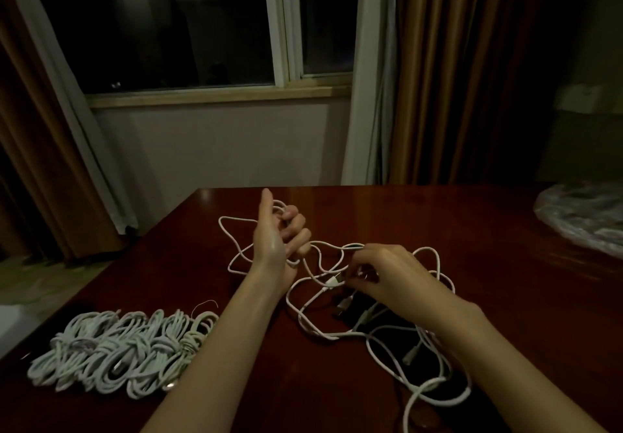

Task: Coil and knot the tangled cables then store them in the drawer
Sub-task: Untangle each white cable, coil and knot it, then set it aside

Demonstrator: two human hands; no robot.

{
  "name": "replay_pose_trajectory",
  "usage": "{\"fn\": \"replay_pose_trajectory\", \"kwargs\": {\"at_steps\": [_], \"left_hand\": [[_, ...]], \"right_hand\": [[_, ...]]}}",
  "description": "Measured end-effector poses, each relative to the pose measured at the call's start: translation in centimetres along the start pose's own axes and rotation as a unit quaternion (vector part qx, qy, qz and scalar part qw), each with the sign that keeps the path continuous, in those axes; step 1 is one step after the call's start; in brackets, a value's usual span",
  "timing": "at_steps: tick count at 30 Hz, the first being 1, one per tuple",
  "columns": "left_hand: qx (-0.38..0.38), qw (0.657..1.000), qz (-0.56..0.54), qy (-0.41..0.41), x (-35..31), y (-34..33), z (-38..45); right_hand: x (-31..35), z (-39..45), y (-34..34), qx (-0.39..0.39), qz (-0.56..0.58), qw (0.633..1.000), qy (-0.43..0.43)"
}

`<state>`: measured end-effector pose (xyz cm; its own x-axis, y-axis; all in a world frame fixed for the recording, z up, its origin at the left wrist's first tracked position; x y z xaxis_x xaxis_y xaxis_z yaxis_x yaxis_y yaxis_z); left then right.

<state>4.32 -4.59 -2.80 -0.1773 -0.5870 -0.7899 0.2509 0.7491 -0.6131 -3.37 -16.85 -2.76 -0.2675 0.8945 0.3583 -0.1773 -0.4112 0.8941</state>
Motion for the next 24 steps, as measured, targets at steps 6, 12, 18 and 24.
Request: {"fn": "replay_pose_trajectory", "kwargs": {"at_steps": [6, 12, 18, 24], "left_hand": [[-0.023, 0.996, 0.086, -0.019, 0.0, 1.0, 0.3], [0.102, 0.964, 0.244, 0.029, 3.2, -2.2, -0.3], [0.187, 0.926, 0.313, 0.098, 5.1, -3.2, -1.6], [0.246, 0.907, 0.276, 0.201, 6.4, -3.1, -2.3]], "right_hand": [[2.8, -0.7, 1.5, 0.0, 0.17, 0.984, 0.044], [3.2, -0.1, 2.4, -0.096, 0.218, 0.97, 0.054], [2.3, -0.4, 3.2, -0.133, 0.213, 0.967, 0.045], [-0.5, 0.0, 3.9, -0.119, 0.33, 0.936, -0.031]]}}
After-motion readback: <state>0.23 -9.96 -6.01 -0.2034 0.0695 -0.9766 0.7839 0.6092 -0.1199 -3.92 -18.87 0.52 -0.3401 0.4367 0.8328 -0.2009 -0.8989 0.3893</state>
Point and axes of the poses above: each hand's wrist, its own z-axis towards the middle knuckle, its own y-axis out of the back of the hand, x = y × z, the point moved 7 cm from there along z, towards the middle knuckle, and after that the axes turned 1 degree about z, right-handed, at the moved point
